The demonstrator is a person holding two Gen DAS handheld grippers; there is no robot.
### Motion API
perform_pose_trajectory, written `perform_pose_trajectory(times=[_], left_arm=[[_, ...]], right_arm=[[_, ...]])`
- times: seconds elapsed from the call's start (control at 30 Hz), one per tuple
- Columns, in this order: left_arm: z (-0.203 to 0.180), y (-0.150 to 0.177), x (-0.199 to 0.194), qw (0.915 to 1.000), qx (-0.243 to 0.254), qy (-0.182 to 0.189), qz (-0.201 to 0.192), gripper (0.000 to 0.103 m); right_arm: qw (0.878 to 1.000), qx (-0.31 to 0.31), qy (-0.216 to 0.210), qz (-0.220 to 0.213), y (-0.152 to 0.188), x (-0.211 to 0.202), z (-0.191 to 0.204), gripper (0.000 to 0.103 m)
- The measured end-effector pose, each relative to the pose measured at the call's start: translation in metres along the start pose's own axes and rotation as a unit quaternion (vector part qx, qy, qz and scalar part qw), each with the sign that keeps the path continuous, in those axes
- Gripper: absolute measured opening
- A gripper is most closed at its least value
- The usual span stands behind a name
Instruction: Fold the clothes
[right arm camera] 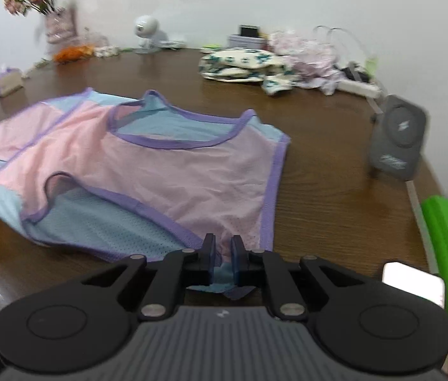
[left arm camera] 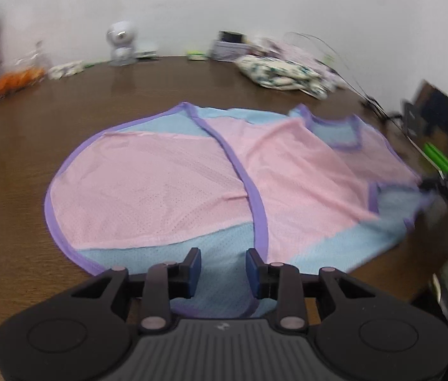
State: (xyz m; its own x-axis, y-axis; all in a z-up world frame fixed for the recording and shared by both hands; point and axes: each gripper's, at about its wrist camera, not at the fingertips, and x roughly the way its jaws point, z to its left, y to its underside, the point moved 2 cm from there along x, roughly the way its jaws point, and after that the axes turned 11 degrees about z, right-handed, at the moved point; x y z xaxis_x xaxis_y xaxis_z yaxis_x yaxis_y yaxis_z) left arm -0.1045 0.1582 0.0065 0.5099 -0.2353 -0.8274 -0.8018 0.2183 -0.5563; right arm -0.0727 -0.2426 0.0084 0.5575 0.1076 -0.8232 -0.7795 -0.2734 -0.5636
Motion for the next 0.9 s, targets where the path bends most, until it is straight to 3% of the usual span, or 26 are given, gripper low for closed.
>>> perform_pose_trajectory(times=[0.07, 0.13, 0.2, 0.23, 0.33, 0.43, 0.47, 0.53, 0.6, 0.73, 0.83, 0.9], left_arm=[[-0.005, 0.007, -0.014, 0.9994, 0.027, 0.012, -0.02, 0.035], [-0.008, 0.013, -0.021, 0.9975, 0.054, 0.032, -0.032, 0.046], [-0.013, 0.017, -0.016, 0.9953, 0.086, 0.036, -0.025, 0.048], [-0.015, 0.019, -0.012, 0.9938, 0.103, 0.036, -0.018, 0.048], [-0.011, 0.026, -0.006, 0.991, 0.126, 0.045, -0.008, 0.047], [-0.006, 0.034, -0.004, 0.9887, 0.136, 0.062, -0.009, 0.044], [-0.004, 0.034, -0.003, 0.9879, 0.141, 0.063, -0.014, 0.027], [0.0, 0.033, -0.002, 0.9864, 0.152, 0.06, -0.02, 0.003], [0.004, 0.026, -0.002, 0.985, 0.155, 0.072, -0.021, 0.002], [0.011, -0.002, -0.013, 0.9801, 0.173, 0.086, -0.044, 0.001], [0.016, -0.04, -0.008, 0.9761, 0.197, 0.074, -0.056, 0.001], [0.02, -0.068, 0.01, 0.9758, 0.203, 0.07, -0.044, 0.001]], right_arm=[[0.999, -0.014, -0.019, -0.031, 0.001, -0.02, 0.007, 0.011], [0.991, -0.056, -0.091, -0.074, 0.005, -0.041, 0.026, 0.017], [0.976, -0.109, -0.166, -0.089, 0.01, -0.047, 0.052, 0.04], [0.97, -0.133, -0.184, -0.085, 0.012, -0.044, 0.065, 0.04], [0.964, -0.19, -0.175, -0.066, 0.019, -0.027, 0.093, 0.038], [0.963, -0.191, -0.184, -0.052, 0.023, -0.018, 0.097, 0.037], [0.962, -0.188, -0.191, -0.05, 0.023, -0.017, 0.096, 0.031], [0.963, -0.19, -0.185, -0.041, 0.02, -0.009, 0.098, 0.014], [0.964, -0.19, -0.181, -0.048, 0.019, -0.004, 0.098, 0.002], [0.967, -0.168, -0.178, -0.065, 0.001, -0.004, 0.093, 0.002], [0.969, -0.147, -0.179, -0.081, -0.033, -0.007, 0.076, 0.001], [0.971, -0.148, -0.168, -0.086, -0.058, -0.001, 0.07, 0.001]])
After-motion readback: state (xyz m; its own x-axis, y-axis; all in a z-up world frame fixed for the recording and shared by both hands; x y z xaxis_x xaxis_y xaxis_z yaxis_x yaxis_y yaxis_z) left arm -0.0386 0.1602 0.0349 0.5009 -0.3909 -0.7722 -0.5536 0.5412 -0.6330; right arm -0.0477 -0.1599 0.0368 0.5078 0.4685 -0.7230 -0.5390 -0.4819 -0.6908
